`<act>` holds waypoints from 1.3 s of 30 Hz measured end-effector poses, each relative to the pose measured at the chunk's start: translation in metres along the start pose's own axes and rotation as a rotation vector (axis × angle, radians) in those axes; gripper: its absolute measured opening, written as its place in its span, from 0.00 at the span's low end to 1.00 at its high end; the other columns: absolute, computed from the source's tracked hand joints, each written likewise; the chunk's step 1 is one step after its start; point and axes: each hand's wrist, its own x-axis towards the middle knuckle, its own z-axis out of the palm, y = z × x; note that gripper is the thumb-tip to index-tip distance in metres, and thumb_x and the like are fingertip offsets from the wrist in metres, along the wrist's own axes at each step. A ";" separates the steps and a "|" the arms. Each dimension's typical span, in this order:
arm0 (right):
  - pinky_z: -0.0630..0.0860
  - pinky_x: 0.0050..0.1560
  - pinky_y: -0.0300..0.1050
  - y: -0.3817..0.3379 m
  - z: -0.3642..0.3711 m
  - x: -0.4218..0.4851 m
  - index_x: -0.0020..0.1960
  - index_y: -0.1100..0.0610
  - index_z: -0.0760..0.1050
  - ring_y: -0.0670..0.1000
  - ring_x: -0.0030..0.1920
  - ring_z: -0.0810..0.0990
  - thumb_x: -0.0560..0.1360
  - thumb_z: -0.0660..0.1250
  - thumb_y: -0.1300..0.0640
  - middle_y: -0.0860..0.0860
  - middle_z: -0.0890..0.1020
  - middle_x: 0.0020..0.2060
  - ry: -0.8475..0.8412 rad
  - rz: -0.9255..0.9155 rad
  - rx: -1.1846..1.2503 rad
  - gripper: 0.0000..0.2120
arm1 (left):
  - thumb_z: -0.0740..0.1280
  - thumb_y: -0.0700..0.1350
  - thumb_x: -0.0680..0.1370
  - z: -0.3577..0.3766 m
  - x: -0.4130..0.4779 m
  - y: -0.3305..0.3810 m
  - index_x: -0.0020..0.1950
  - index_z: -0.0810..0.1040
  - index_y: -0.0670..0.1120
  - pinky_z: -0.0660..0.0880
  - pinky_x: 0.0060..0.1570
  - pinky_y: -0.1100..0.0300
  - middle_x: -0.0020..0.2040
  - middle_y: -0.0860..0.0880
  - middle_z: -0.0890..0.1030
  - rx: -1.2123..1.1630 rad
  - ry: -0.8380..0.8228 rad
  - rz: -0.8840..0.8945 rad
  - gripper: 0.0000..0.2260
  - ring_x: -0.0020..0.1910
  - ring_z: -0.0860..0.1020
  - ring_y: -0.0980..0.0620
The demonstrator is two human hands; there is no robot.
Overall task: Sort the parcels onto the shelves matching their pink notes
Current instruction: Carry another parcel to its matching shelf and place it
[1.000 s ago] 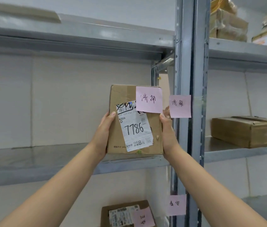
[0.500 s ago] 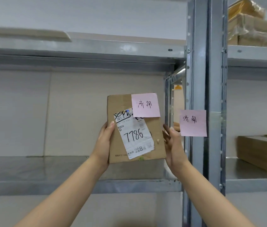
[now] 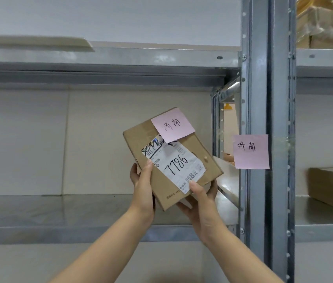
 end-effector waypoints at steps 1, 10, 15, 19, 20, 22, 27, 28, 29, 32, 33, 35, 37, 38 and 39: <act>0.80 0.53 0.55 -0.003 -0.002 0.001 0.68 0.38 0.60 0.56 0.58 0.81 0.57 0.74 0.49 0.52 0.82 0.58 0.004 0.000 -0.026 0.43 | 0.69 0.62 0.66 -0.003 0.001 0.002 0.73 0.61 0.57 0.73 0.64 0.46 0.68 0.48 0.75 0.008 0.033 0.019 0.38 0.63 0.77 0.50; 0.76 0.33 0.41 -0.042 -0.023 0.023 0.62 0.53 0.74 0.46 0.32 0.81 0.76 0.60 0.46 0.49 0.82 0.39 0.016 0.236 -0.271 0.18 | 0.67 0.56 0.66 -0.049 0.022 0.064 0.76 0.54 0.53 0.53 0.63 0.61 0.76 0.50 0.59 0.338 0.186 0.104 0.41 0.69 0.61 0.58; 0.75 0.47 0.47 -0.051 -0.021 0.036 0.57 0.51 0.78 0.55 0.47 0.79 0.74 0.60 0.41 0.55 0.83 0.49 0.019 0.365 -0.356 0.19 | 0.63 0.56 0.67 -0.054 0.013 0.067 0.65 0.75 0.47 0.68 0.56 0.56 0.60 0.49 0.82 0.360 -0.072 0.032 0.28 0.56 0.78 0.55; 0.75 0.44 0.46 -0.052 -0.016 0.041 0.59 0.51 0.78 0.56 0.48 0.79 0.72 0.61 0.36 0.56 0.83 0.54 0.066 0.389 -0.382 0.25 | 0.53 0.51 0.79 -0.054 0.010 0.056 0.51 0.81 0.50 0.72 0.44 0.57 0.43 0.54 0.86 0.345 -0.137 -0.002 0.17 0.44 0.82 0.56; 0.75 0.44 0.46 -0.053 -0.016 0.043 0.57 0.49 0.79 0.56 0.48 0.80 0.72 0.60 0.35 0.55 0.84 0.52 0.079 0.383 -0.383 0.24 | 0.54 0.53 0.78 -0.054 0.010 0.053 0.53 0.81 0.51 0.72 0.45 0.56 0.46 0.53 0.85 0.335 -0.144 -0.016 0.16 0.47 0.81 0.54; 0.74 0.42 0.46 -0.055 -0.015 0.045 0.52 0.48 0.81 0.54 0.45 0.81 0.73 0.57 0.34 0.53 0.86 0.45 0.096 0.363 -0.339 0.23 | 0.56 0.54 0.79 -0.052 0.012 0.048 0.55 0.80 0.52 0.73 0.47 0.55 0.48 0.52 0.85 0.319 -0.140 -0.058 0.15 0.50 0.79 0.51; 0.74 0.40 0.46 -0.056 -0.012 0.043 0.63 0.50 0.75 0.52 0.42 0.80 0.78 0.50 0.38 0.53 0.84 0.47 0.155 0.281 -0.214 0.25 | 0.56 0.53 0.80 -0.044 0.019 0.039 0.47 0.81 0.54 0.74 0.40 0.58 0.39 0.55 0.85 0.282 -0.129 -0.142 0.15 0.36 0.82 0.56; 0.74 0.40 0.46 -0.055 -0.013 0.042 0.61 0.51 0.76 0.52 0.42 0.80 0.78 0.50 0.39 0.53 0.83 0.46 0.155 0.278 -0.207 0.24 | 0.56 0.54 0.80 -0.043 0.019 0.038 0.45 0.81 0.54 0.74 0.39 0.58 0.37 0.55 0.85 0.267 -0.120 -0.148 0.15 0.34 0.82 0.57; 0.74 0.39 0.46 -0.055 -0.013 0.041 0.58 0.51 0.76 0.52 0.41 0.80 0.79 0.49 0.39 0.53 0.83 0.45 0.154 0.277 -0.203 0.24 | 0.55 0.54 0.80 -0.043 0.021 0.036 0.44 0.81 0.54 0.74 0.38 0.58 0.36 0.55 0.85 0.256 -0.105 -0.159 0.16 0.32 0.82 0.56; 0.73 0.37 0.45 -0.052 -0.016 0.043 0.53 0.51 0.79 0.51 0.39 0.79 0.79 0.50 0.41 0.52 0.83 0.39 0.144 0.274 -0.229 0.23 | 0.56 0.54 0.80 -0.042 0.022 0.029 0.42 0.81 0.53 0.74 0.39 0.58 0.34 0.54 0.84 0.230 -0.092 -0.159 0.16 0.32 0.81 0.55; 0.74 0.36 0.45 -0.051 -0.017 0.043 0.50 0.51 0.79 0.51 0.37 0.79 0.78 0.50 0.41 0.51 0.84 0.35 0.154 0.275 -0.252 0.22 | 0.56 0.54 0.80 -0.042 0.022 0.027 0.43 0.81 0.53 0.74 0.40 0.57 0.35 0.53 0.84 0.225 -0.100 -0.172 0.16 0.34 0.81 0.54; 0.74 0.36 0.45 -0.048 -0.018 0.045 0.44 0.50 0.79 0.51 0.35 0.79 0.77 0.53 0.41 0.49 0.83 0.27 0.190 0.289 -0.302 0.20 | 0.57 0.53 0.79 -0.041 0.020 0.024 0.47 0.81 0.52 0.74 0.43 0.56 0.39 0.51 0.83 0.211 -0.112 -0.194 0.14 0.40 0.80 0.51; 0.74 0.37 0.45 -0.044 -0.019 0.046 0.44 0.50 0.79 0.52 0.35 0.78 0.75 0.54 0.40 0.50 0.82 0.27 0.224 0.313 -0.348 0.20 | 0.57 0.53 0.79 -0.041 0.020 0.021 0.48 0.80 0.51 0.74 0.43 0.56 0.41 0.50 0.82 0.201 -0.107 -0.208 0.13 0.41 0.79 0.50; 0.75 0.38 0.45 -0.042 -0.021 0.048 0.45 0.50 0.79 0.53 0.36 0.79 0.75 0.54 0.39 0.51 0.82 0.29 0.233 0.325 -0.363 0.20 | 0.58 0.53 0.79 -0.042 0.019 0.020 0.48 0.80 0.51 0.74 0.42 0.56 0.40 0.50 0.82 0.199 -0.106 -0.219 0.12 0.41 0.79 0.50; 0.75 0.38 0.45 -0.040 -0.021 0.048 0.46 0.51 0.79 0.53 0.36 0.79 0.74 0.55 0.39 0.52 0.82 0.31 0.238 0.334 -0.370 0.20 | 0.58 0.53 0.79 -0.042 0.018 0.018 0.48 0.80 0.51 0.75 0.40 0.57 0.40 0.50 0.83 0.200 -0.103 -0.229 0.12 0.40 0.80 0.50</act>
